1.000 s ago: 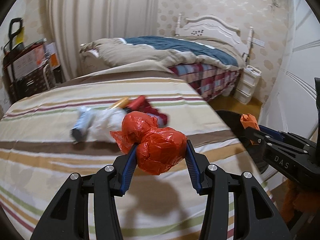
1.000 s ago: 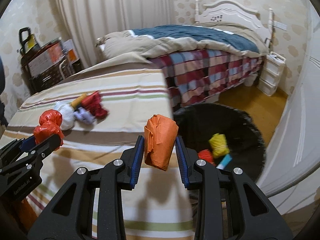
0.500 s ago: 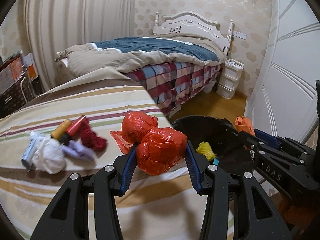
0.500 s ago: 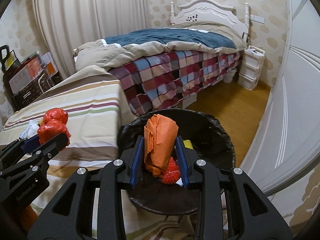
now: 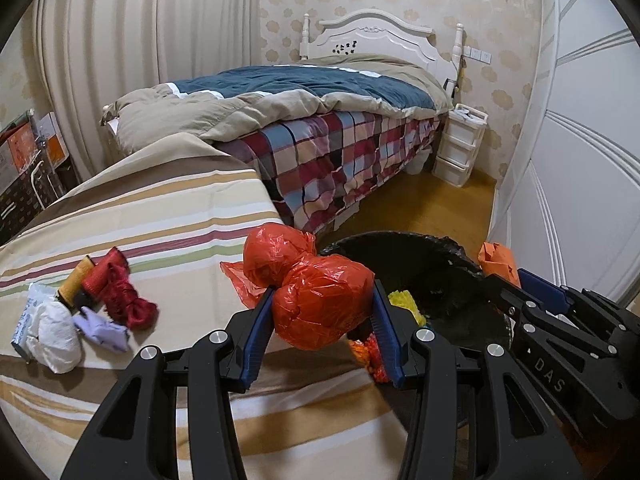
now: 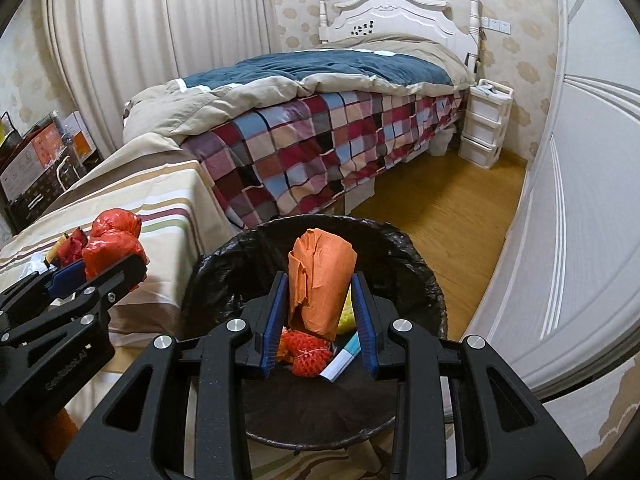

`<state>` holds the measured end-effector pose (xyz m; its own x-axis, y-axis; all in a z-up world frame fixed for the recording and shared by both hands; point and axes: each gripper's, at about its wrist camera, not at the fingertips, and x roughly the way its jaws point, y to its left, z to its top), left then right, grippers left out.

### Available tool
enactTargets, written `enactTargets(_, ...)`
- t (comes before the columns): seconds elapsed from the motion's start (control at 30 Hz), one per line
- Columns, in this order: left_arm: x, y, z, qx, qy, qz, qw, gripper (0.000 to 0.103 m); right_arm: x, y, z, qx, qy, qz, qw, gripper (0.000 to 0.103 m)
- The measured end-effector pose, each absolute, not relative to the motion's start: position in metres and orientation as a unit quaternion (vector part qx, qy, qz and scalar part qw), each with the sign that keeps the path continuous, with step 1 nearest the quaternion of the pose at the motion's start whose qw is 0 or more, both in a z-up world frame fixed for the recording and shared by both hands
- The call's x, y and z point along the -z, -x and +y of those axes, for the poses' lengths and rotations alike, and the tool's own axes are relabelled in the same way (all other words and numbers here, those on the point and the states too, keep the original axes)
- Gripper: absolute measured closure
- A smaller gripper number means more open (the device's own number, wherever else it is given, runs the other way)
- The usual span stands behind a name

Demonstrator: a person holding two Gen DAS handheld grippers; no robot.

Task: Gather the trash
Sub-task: 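Carry the red and orange bags over the black bin and open both tools, then move both tools back over the table toward the white items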

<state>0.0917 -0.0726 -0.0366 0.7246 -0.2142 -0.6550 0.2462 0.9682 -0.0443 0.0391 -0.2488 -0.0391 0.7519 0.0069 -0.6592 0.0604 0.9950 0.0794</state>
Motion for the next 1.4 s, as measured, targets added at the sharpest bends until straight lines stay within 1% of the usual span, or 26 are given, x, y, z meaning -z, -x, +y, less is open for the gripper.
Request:
enactTargets(0.67, 0.047, -0.115, -0.111, 0.122, -0.059, 0.362, 0.922, 0.055, 0.048, -0.052, -0.277, 0.043, -0.057, 0.361, 0.930, 0.071)
enactTargets(0.77, 0.048, -0.115, -0.111, 0.123, -0.062, 0.363, 0.921, 0.053, 0.049, -0.053, -0.277, 0.048, -0.056, 0.361, 0.930, 0.070)
enactTargets(0.8, 0.048, -0.114, -0.112, 0.122, -0.064, 0.363, 0.921, 0.049, 0.050, -0.053, -0.277, 0.050, -0.056, 0.361, 0.930, 0.070)
enactTargets(0.83, 0.048, -0.114, -0.112, 0.121, -0.064, 0.362, 0.922, 0.046, 0.050, -0.052, -0.278, 0.052, -0.056, 0.361, 0.929, 0.066)
enactTargets(0.87, 0.048, -0.113, -0.112, 0.120, -0.065, 0.361, 0.922, 0.039, 0.051, -0.053, -0.278, 0.054, -0.057, 0.361, 0.929, 0.058)
enactTargets(0.9, 0.047, -0.112, -0.110, 0.117, -0.063, 0.359, 0.924, 0.032, 0.050, -0.052, -0.279, 0.057, -0.057, 0.360, 0.929, 0.054)
enactTargets(0.93, 0.047, -0.111, -0.109, 0.114, -0.062, 0.358, 0.925, 0.029, 0.050, -0.052, -0.279, 0.060, -0.057, 0.359, 0.930, 0.050)
enactTargets(1.0, 0.047, -0.110, -0.105, 0.108, -0.057, 0.359, 0.925, 0.027, 0.050, -0.050, -0.279, 0.064, -0.054, 0.356, 0.931, 0.048)
enactTargets(1.07, 0.047, -0.111, -0.101, 0.102, -0.054, 0.363, 0.925, 0.024, 0.049, -0.048, -0.279, 0.068, -0.052, 0.355, 0.931, 0.041)
enactTargets(1.2, 0.044, -0.107, -0.084, 0.084, -0.044, 0.361, 0.928, 0.022, 0.046, -0.046, -0.278, 0.074, -0.055, 0.352, 0.931, 0.038)
enactTargets(1.27, 0.044, -0.103, -0.077, 0.075, -0.046, 0.357, 0.930, 0.021, 0.044, -0.044, -0.276, 0.074, -0.057, 0.350, 0.932, 0.033)
enactTargets(1.4, 0.041, -0.092, -0.052, 0.053, -0.044, 0.352, 0.933, 0.021, 0.040, -0.041, -0.266, 0.062, -0.059, 0.347, 0.934, 0.029)
